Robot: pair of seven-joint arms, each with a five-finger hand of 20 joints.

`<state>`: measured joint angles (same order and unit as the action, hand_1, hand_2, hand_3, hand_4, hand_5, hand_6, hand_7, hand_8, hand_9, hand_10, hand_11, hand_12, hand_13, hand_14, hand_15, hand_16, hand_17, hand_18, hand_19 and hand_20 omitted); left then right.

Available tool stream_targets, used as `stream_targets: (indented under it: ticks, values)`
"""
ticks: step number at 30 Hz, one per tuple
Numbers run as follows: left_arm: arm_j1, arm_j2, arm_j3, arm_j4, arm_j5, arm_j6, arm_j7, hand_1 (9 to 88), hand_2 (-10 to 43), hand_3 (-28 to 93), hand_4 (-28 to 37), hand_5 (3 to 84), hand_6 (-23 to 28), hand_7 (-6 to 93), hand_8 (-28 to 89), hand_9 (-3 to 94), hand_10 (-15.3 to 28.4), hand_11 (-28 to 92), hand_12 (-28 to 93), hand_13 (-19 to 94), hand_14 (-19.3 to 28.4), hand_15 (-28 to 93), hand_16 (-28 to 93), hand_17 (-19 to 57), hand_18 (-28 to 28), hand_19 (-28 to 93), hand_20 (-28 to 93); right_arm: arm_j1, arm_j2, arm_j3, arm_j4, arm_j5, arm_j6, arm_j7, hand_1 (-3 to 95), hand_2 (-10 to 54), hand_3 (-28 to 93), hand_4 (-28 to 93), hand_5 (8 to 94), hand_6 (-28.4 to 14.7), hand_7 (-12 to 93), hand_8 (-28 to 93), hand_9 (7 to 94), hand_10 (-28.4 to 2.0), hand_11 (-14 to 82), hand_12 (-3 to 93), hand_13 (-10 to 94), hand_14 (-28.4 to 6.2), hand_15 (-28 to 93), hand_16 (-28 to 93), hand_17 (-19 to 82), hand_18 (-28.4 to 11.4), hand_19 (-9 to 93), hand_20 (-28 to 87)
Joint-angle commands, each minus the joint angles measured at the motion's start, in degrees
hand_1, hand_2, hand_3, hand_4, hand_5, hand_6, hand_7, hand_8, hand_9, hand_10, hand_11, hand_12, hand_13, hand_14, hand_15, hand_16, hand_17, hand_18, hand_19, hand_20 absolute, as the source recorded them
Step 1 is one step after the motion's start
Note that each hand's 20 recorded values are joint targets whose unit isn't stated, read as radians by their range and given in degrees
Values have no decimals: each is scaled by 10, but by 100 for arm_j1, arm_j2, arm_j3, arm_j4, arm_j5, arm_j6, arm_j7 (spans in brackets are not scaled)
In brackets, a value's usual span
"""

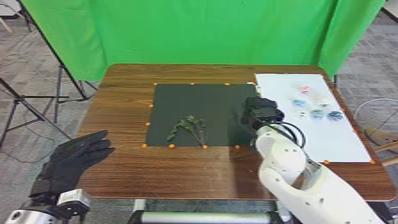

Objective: Arrange flowers

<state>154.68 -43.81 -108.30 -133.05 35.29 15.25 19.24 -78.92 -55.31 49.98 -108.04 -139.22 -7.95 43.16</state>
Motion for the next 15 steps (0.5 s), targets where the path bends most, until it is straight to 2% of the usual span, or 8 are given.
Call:
stream_targets:
  ticks: [1, 2, 4, 7, 8, 11, 13, 15]
  values:
    - [13, -138, -48, -27, 76, -130, -131, 265, 78, 804, -144, 446, 141, 124, -79, 388, 223, 337, 93, 284, 284, 563, -120, -96, 223, 580, 152, -271, -161, -237, 52, -17, -163, 39, 521, -85, 794, -251, 845, -39, 250, 282, 846, -148, 392, 345, 742, -118, 769, 286, 333, -284, 912, 256]
    - [8, -139, -43, -23, 75, -136, -115, 266, 79, 802, -144, 446, 142, 123, -79, 388, 224, 336, 94, 285, 284, 563, -120, -95, 222, 580, 152, -277, -178, -226, 78, 5, -232, 45, 520, -85, 794, -250, 845, -39, 250, 282, 846, -148, 393, 344, 741, -118, 769, 286, 333, -284, 912, 257]
    - [-51, -155, -31, -6, 101, -168, -172, 268, 79, 801, -142, 446, 142, 123, -78, 387, 224, 335, 94, 285, 284, 562, -120, -95, 223, 580, 151, -333, -146, -210, 62, 102, -244, 116, 518, -86, 796, -248, 845, -40, 249, 281, 846, -148, 393, 344, 742, -119, 769, 286, 333, -284, 911, 257]
    - [-2, -196, -72, -24, 115, -160, -173, 267, 79, 801, -140, 445, 142, 123, -78, 387, 224, 335, 94, 285, 284, 562, -120, -95, 223, 580, 151, -395, -173, -206, 41, 76, -289, 50, 517, -85, 796, -245, 846, -41, 248, 279, 846, -148, 394, 341, 742, -119, 769, 285, 332, -284, 910, 258]
    - [21, -158, -63, -26, 79, -122, -140, 267, 79, 801, -140, 445, 142, 122, -78, 386, 224, 335, 94, 285, 284, 562, -120, -96, 223, 581, 151, -405, -162, -230, 19, 80, -289, 36, 517, -85, 795, -244, 847, -42, 247, 278, 846, -148, 394, 339, 742, -119, 769, 284, 332, -284, 909, 258]
    - [12, -173, -59, -28, 111, -160, -185, 266, 79, 801, -139, 445, 143, 122, -77, 386, 224, 335, 94, 285, 284, 561, -120, -95, 223, 581, 151, -407, -178, -310, -17, 62, -322, 1, 514, -87, 798, -239, 847, -41, 248, 277, 847, -146, 396, 338, 743, -120, 769, 283, 332, -284, 908, 257]
    - [4, -115, -39, -24, 67, -120, -144, 266, 79, 802, -138, 444, 142, 121, -77, 386, 225, 334, 94, 285, 284, 561, -120, -96, 224, 580, 150, -423, -200, -351, -65, 35, -362, 9, 513, -88, 797, -236, 846, -41, 250, 277, 847, -145, 398, 338, 743, -120, 769, 282, 331, -284, 908, 257]
    - [-17, -123, -45, -20, 91, -136, -144, 266, 79, 801, -138, 443, 143, 122, -77, 386, 225, 334, 94, 285, 284, 561, -120, -96, 224, 581, 150, -436, -190, -373, -133, 95, -362, 12, 513, -88, 794, -234, 847, -41, 249, 274, 847, -146, 398, 337, 743, -120, 769, 282, 330, -284, 907, 257]
